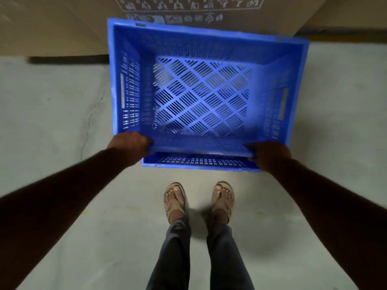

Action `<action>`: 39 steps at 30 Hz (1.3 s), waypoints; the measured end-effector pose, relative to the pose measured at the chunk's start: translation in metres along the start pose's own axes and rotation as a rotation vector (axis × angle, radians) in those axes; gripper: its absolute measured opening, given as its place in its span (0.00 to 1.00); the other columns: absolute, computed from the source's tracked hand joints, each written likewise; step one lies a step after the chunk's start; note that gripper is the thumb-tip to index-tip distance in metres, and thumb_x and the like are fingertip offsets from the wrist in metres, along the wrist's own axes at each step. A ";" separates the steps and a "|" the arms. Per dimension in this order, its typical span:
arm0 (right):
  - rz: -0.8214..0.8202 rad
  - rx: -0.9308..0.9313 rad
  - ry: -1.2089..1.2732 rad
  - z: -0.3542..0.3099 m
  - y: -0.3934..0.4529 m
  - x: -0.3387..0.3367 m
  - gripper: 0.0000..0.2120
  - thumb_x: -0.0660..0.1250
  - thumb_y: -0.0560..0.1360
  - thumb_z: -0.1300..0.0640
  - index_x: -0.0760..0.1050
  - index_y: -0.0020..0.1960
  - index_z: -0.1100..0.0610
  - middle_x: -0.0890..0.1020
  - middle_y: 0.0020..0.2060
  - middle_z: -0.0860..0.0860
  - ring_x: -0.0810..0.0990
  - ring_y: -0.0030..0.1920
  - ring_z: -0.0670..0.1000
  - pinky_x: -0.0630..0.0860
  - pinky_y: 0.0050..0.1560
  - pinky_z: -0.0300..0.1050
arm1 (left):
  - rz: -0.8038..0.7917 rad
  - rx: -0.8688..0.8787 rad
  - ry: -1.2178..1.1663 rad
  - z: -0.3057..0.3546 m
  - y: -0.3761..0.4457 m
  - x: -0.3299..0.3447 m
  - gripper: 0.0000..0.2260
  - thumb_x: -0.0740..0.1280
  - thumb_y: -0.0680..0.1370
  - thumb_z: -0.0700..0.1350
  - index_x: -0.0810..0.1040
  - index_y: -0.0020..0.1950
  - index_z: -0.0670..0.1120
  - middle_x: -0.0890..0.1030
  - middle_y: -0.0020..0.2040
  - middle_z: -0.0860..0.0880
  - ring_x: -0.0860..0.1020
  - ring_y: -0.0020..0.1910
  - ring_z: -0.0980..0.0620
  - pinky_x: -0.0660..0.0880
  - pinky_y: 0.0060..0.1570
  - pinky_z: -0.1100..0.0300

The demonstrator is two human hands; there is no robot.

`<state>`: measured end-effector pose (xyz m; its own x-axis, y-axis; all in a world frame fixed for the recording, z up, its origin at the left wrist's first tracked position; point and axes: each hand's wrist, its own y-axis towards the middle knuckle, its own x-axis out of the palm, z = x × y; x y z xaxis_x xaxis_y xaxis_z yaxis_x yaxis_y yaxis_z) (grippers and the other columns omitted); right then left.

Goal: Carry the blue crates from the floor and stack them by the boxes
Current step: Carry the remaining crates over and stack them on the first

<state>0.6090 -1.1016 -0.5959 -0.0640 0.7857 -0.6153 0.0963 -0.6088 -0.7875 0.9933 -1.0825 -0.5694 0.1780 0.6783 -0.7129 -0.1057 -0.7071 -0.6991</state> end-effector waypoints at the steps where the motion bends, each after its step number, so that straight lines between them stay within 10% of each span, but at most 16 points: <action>1: -0.024 0.022 0.018 0.004 0.000 0.005 0.23 0.65 0.79 0.46 0.68 0.73 0.37 0.76 0.69 0.52 0.76 0.67 0.56 0.72 0.65 0.48 | 0.008 0.022 -0.003 0.008 -0.007 0.005 0.16 0.63 0.78 0.60 0.77 0.63 0.55 0.81 0.59 0.46 0.81 0.55 0.41 0.77 0.50 0.52; 7: 0.426 -0.084 0.000 0.004 -0.025 0.014 0.13 0.70 0.74 0.48 0.81 0.59 0.44 0.86 0.46 0.56 0.84 0.43 0.62 0.78 0.40 0.52 | 0.045 -0.049 -0.156 -0.014 -0.008 0.007 0.15 0.66 0.78 0.58 0.78 0.63 0.58 0.82 0.58 0.44 0.80 0.56 0.40 0.76 0.51 0.49; 12: 0.211 -0.020 0.018 0.005 -0.027 0.020 0.18 0.66 0.78 0.49 0.76 0.67 0.43 0.83 0.59 0.56 0.82 0.57 0.61 0.78 0.56 0.55 | 0.041 0.163 -0.204 -0.004 -0.022 0.023 0.18 0.71 0.76 0.51 0.78 0.66 0.52 0.83 0.58 0.42 0.82 0.53 0.38 0.79 0.50 0.47; 18: 0.574 -0.094 0.013 0.011 -0.033 -0.001 0.12 0.73 0.69 0.61 0.85 0.51 0.51 0.85 0.37 0.59 0.83 0.34 0.65 0.78 0.34 0.53 | 0.159 0.122 -0.160 0.008 -0.025 0.015 0.13 0.66 0.79 0.47 0.78 0.63 0.51 0.83 0.51 0.42 0.82 0.45 0.37 0.78 0.41 0.50; 39: 0.389 -0.107 -0.037 0.028 -0.035 0.014 0.15 0.69 0.73 0.53 0.82 0.59 0.44 0.86 0.47 0.56 0.84 0.45 0.63 0.80 0.44 0.54 | 0.170 -0.005 -0.173 0.024 -0.046 0.020 0.14 0.67 0.78 0.51 0.78 0.64 0.54 0.82 0.57 0.43 0.81 0.50 0.37 0.77 0.45 0.48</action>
<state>0.5773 -1.0726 -0.5781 -0.0380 0.4932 -0.8691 0.2227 -0.8436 -0.4885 0.9778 -1.0315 -0.5533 -0.0122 0.5733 -0.8193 -0.1149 -0.8147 -0.5684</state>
